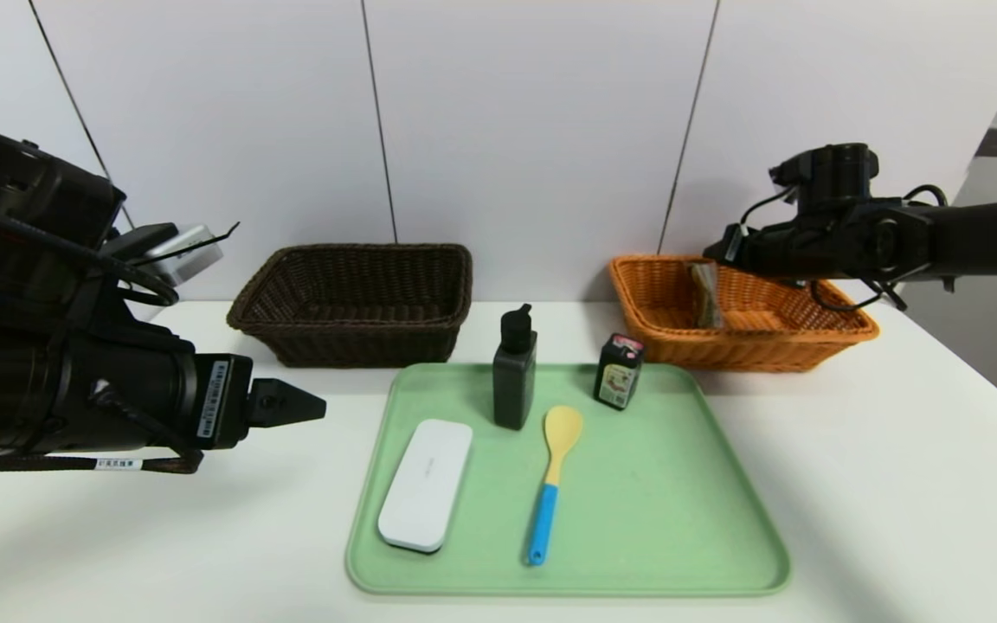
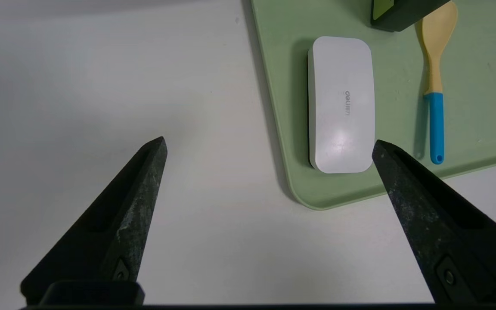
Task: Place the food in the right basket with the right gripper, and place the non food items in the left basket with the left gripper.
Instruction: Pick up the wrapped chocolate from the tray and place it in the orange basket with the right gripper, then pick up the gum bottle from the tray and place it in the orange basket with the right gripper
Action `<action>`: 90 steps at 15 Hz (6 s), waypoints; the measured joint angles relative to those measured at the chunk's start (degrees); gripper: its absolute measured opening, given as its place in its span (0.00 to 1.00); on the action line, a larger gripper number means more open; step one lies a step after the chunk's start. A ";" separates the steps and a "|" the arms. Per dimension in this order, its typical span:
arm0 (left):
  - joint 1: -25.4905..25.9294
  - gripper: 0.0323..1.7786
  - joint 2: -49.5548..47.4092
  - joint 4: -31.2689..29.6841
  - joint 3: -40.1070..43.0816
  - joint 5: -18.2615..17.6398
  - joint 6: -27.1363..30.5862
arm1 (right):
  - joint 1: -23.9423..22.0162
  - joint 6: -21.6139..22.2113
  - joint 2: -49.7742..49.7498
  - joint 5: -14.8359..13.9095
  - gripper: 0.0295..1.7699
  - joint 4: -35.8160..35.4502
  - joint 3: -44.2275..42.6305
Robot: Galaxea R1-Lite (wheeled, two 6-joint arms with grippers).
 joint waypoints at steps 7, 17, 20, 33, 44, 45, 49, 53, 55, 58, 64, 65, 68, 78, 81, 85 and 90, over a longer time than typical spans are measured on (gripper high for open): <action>-0.02 0.95 -0.60 -0.02 0.10 0.11 -0.52 | 3.39 0.17 -8.55 -1.69 0.79 6.40 1.45; -0.18 0.95 -3.36 0.13 2.32 0.10 -1.40 | 26.30 28.51 -24.65 -2.52 0.92 42.89 2.39; -0.13 0.95 -4.85 0.13 3.83 0.10 -1.40 | 26.65 35.57 -21.31 -2.52 0.93 44.51 -0.37; -0.10 0.95 -6.22 -0.04 5.64 0.10 -1.24 | 25.91 42.96 -5.33 -3.25 0.96 50.91 -14.20; -0.46 0.95 -6.28 -0.04 7.66 0.02 -1.32 | 24.59 42.31 -1.77 -5.63 0.96 48.35 -14.46; -0.54 0.95 -6.30 -0.06 7.72 0.00 -1.29 | 24.42 42.24 -1.55 -5.61 0.96 48.35 -14.46; -0.63 0.95 -6.30 -0.06 8.20 -0.12 -1.32 | 23.76 42.24 -0.39 -5.52 0.96 47.63 -14.46; -0.73 0.95 -6.22 -0.06 8.35 -0.59 -1.32 | 23.78 42.26 0.55 -5.00 0.96 47.57 -14.45; -0.73 0.95 -6.19 -0.11 8.64 -0.65 -1.29 | 23.78 42.37 0.91 -4.91 0.96 47.54 -14.45; -0.73 0.95 -6.19 -0.13 8.77 -0.63 -1.29 | 23.76 42.44 1.35 -4.89 0.96 47.43 -14.45; -0.73 0.95 -6.25 -0.24 9.67 -0.89 -1.34 | 23.76 41.85 1.71 -4.89 0.60 46.86 -14.45; -0.73 0.95 -6.30 -0.22 9.84 -0.87 -1.35 | 23.76 41.79 1.76 -4.89 0.53 46.86 -14.45; -0.73 0.95 -6.41 -0.24 10.03 -0.89 -1.40 | 23.76 41.69 1.73 -4.80 0.44 46.95 -14.45; -0.71 0.95 -6.39 -0.22 10.41 -1.19 -1.77 | 24.17 40.91 -7.34 1.91 0.44 55.54 -14.35; -0.66 0.95 -6.34 -0.24 10.19 -1.16 -1.90 | 23.50 35.95 -13.24 5.29 0.44 55.74 -14.35; -0.62 0.95 -6.45 -0.24 10.17 -1.22 -1.95 | 19.10 25.37 -19.47 4.12 0.44 48.76 -14.35; -0.62 0.95 -6.47 -0.24 10.33 -1.28 -1.77 | 6.89 18.36 -20.72 4.23 0.44 39.94 -14.35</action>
